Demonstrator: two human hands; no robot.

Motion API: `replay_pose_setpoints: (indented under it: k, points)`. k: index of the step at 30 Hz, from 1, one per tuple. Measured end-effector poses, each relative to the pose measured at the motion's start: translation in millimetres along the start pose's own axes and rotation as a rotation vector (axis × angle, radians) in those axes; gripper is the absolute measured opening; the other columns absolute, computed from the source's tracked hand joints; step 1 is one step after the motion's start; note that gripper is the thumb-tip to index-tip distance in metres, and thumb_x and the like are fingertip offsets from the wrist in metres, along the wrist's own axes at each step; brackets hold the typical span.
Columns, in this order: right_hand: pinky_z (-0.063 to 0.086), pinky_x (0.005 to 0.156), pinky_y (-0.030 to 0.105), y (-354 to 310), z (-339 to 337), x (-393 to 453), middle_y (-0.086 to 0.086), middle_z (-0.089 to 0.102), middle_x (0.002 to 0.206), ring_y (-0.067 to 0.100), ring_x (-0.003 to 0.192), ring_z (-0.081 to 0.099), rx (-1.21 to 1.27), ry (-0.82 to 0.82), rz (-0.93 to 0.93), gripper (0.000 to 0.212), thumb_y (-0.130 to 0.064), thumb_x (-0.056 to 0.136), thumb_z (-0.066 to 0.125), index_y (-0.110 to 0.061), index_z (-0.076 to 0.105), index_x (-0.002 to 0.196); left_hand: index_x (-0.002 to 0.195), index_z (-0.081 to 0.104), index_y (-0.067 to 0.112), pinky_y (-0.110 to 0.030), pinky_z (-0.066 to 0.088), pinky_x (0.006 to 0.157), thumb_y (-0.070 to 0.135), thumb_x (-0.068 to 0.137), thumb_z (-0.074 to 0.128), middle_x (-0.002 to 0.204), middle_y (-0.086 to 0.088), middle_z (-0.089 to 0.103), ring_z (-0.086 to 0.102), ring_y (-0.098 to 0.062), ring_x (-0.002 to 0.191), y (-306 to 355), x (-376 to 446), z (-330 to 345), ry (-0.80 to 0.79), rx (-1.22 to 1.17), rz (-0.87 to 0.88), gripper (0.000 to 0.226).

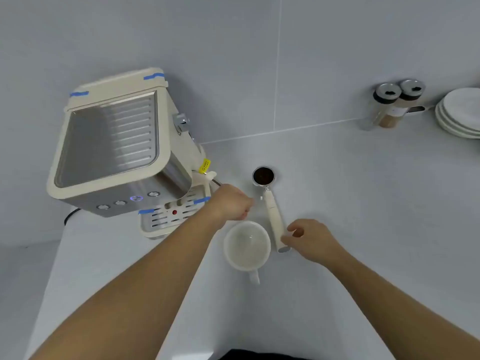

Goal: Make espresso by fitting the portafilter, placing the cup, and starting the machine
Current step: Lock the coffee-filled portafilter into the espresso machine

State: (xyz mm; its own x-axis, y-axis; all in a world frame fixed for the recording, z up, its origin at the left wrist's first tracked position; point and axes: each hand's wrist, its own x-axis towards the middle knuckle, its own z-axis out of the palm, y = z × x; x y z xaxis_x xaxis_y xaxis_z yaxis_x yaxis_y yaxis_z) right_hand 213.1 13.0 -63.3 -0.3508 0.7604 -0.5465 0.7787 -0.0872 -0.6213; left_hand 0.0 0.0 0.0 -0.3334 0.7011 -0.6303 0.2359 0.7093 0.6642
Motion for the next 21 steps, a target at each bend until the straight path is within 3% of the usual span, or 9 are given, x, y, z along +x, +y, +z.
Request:
replay_pose_setpoints:
  k: [6, 9, 12, 18, 21]
  points:
    - [0.043, 0.050, 0.021, -4.8, 9.8, 0.2, -0.009, 0.066, 0.081, 0.008, 0.066, 0.062, 0.015, -0.035, 0.056, 0.041, -0.038, 0.070, 0.079, -0.021, 0.065, 0.104, 0.066, 0.059, 0.004, -0.038, 0.060, 0.082, 0.004, 0.075, 0.066, 0.067, -0.013, 0.058, 0.059, -0.027, 0.064, 10.8, 23.8, 23.6, -0.011, 0.006, -0.100, 0.012]
    - [0.042, 0.050, 0.021, -4.4, 9.3, 1.8, -0.009, 0.065, 0.080, 0.007, 0.065, 0.061, 0.018, -0.035, 0.070, 0.041, -0.037, 0.068, 0.081, -0.022, 0.065, 0.103, 0.083, 0.066, 0.000, -0.033, 0.062, 0.071, 0.006, 0.079, 0.068, 0.075, -0.013, 0.062, 0.064, -0.024, 0.065, 13.2, 36.6, 34.8, -0.022, -0.004, -0.115, 0.007]
    - [0.041, 0.049, 0.020, -3.8, 10.5, 2.7, -0.008, 0.066, 0.080, 0.007, 0.065, 0.061, 0.027, -0.044, 0.072, 0.038, -0.036, 0.068, 0.080, -0.021, 0.067, 0.100, 0.102, 0.068, -0.002, -0.033, 0.063, 0.070, 0.004, 0.083, 0.066, 0.092, -0.017, 0.070, 0.070, -0.026, 0.073, 11.8, 46.1, 44.3, -0.012, 0.021, -0.172, 0.020]
    - [0.049, 0.053, 0.028, -5.2, 8.6, 6.6, 0.000, 0.069, 0.084, 0.016, 0.067, 0.063, 0.032, -0.080, 0.108, 0.031, -0.033, 0.068, 0.080, -0.017, 0.066, 0.091, 0.107, 0.066, -0.003, -0.023, 0.059, 0.050, 0.001, 0.083, 0.068, 0.089, -0.016, 0.070, 0.068, -0.019, 0.062, 11.0, 51.7, 52.1, -0.033, -0.056, -0.232, 0.024]
    - [0.052, 0.059, 0.033, -7.0, 6.9, 8.4, 0.004, 0.070, 0.086, 0.019, 0.067, 0.061, 0.009, -0.087, 0.113, 0.030, -0.031, 0.069, 0.078, -0.015, 0.065, 0.090, 0.109, 0.065, -0.003, -0.023, 0.059, 0.051, 0.002, 0.084, 0.068, 0.096, -0.017, 0.070, 0.067, -0.018, 0.064, 11.8, 52.6, 53.1, -0.045, -0.087, -0.246, 0.026]
